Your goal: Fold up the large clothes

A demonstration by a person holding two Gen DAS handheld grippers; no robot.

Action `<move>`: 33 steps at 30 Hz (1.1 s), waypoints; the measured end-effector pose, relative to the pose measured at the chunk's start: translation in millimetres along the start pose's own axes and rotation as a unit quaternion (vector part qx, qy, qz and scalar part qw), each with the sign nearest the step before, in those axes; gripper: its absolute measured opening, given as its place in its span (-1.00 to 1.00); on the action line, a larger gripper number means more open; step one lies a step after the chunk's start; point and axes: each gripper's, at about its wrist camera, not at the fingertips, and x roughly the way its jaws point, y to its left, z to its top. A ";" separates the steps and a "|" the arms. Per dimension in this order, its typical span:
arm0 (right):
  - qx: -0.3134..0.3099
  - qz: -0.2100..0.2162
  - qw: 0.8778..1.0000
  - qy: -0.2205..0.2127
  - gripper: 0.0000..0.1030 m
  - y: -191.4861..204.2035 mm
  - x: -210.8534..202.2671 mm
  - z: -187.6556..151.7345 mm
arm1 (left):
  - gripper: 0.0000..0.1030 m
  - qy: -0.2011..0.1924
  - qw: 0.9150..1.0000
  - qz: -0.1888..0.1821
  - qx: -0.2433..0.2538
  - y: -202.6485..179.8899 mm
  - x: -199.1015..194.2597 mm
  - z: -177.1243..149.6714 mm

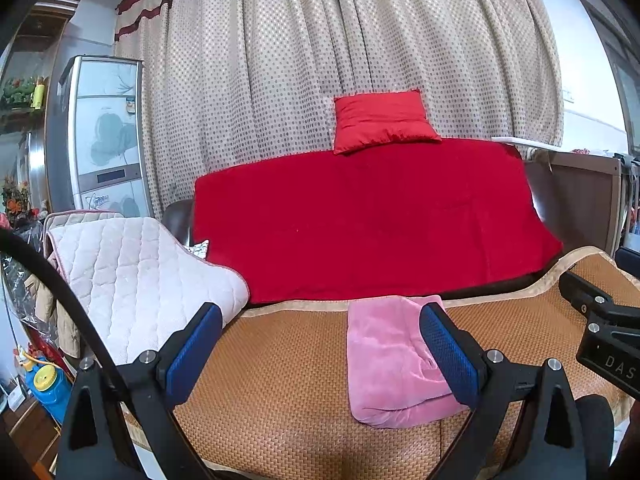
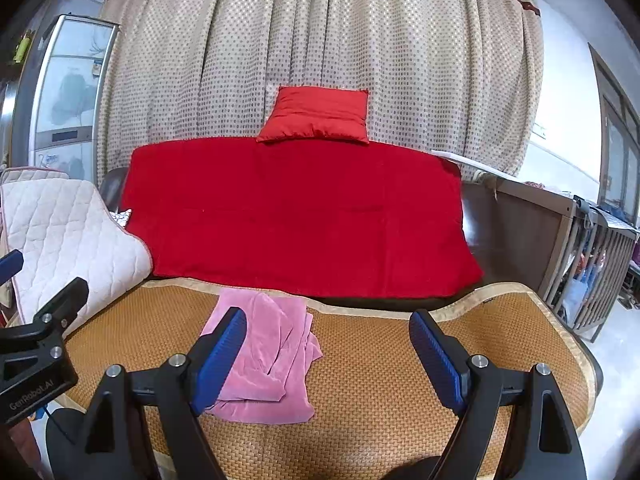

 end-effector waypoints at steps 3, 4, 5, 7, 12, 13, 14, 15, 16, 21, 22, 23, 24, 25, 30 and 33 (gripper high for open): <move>0.000 -0.001 1.000 -0.004 0.68 1.1 -3.9 0.5 | 0.92 -0.003 1.000 0.000 -0.002 1.4 -1.5 1.1; 0.000 -0.001 1.000 -0.006 0.68 1.3 -4.6 1.0 | 0.92 -0.003 1.000 0.000 -0.002 1.4 -2.0 1.0; 0.000 -0.002 1.000 -0.007 0.68 1.7 -5.1 1.5 | 0.92 -0.004 1.000 -0.001 -0.002 1.8 -2.3 1.2; -0.002 -0.004 1.000 -0.008 0.68 2.7 -5.9 1.9 | 0.92 -0.005 1.000 -0.001 -0.002 1.9 -3.0 1.4; -0.002 -0.005 1.000 -0.011 0.68 4.6 -8.2 2.2 | 0.92 -0.008 1.000 -0.002 -0.002 1.8 -5.2 1.5; -0.002 -0.007 1.000 -0.011 0.68 4.9 -9.0 2.5 | 0.92 -0.008 1.000 -0.003 -0.003 2.1 -5.7 1.6; -0.002 -0.008 1.000 -0.011 0.68 4.8 -9.6 2.6 | 0.92 -0.009 1.000 -0.003 -0.003 2.4 -6.3 1.8; -0.003 -0.008 1.000 -0.013 0.68 4.6 -10.6 3.1 | 0.92 -0.009 1.000 -0.002 -0.003 2.4 -6.3 1.9; -0.002 -0.007 1.000 -0.014 0.68 5.5 -11.9 3.3 | 0.92 -0.010 1.000 -0.003 -0.004 2.8 -6.7 1.8; -0.004 -0.010 1.000 -0.017 0.68 7.7 -14.7 3.1 | 0.92 -0.013 1.000 -0.007 -0.003 2.6 -9.6 2.3; -0.004 -0.011 1.000 -0.017 0.68 7.8 -14.8 3.2 | 0.92 -0.013 1.000 -0.007 -0.003 2.5 -10.3 2.6; -0.004 -0.010 1.000 -0.017 0.68 7.6 -14.6 3.3 | 0.92 -0.014 1.000 -0.007 -0.002 2.9 -10.6 3.1; -0.005 -0.011 1.000 -0.018 0.68 7.6 -14.7 3.7 | 0.92 -0.015 1.000 -0.008 -0.003 3.3 -11.0 3.4; -0.005 -0.012 1.000 -0.019 0.68 7.8 -15.0 3.9 | 0.92 -0.015 1.000 -0.008 -0.003 3.2 -11.8 3.4; -0.005 -0.016 1.000 -0.023 0.68 8.9 -17.8 3.9 | 0.92 -0.017 1.000 -0.009 -0.002 3.4 -13.2 4.1; -0.006 -0.018 1.000 -0.024 0.68 9.9 -19.6 3.4 | 0.92 -0.019 1.000 -0.010 -0.003 3.6 -14.1 4.0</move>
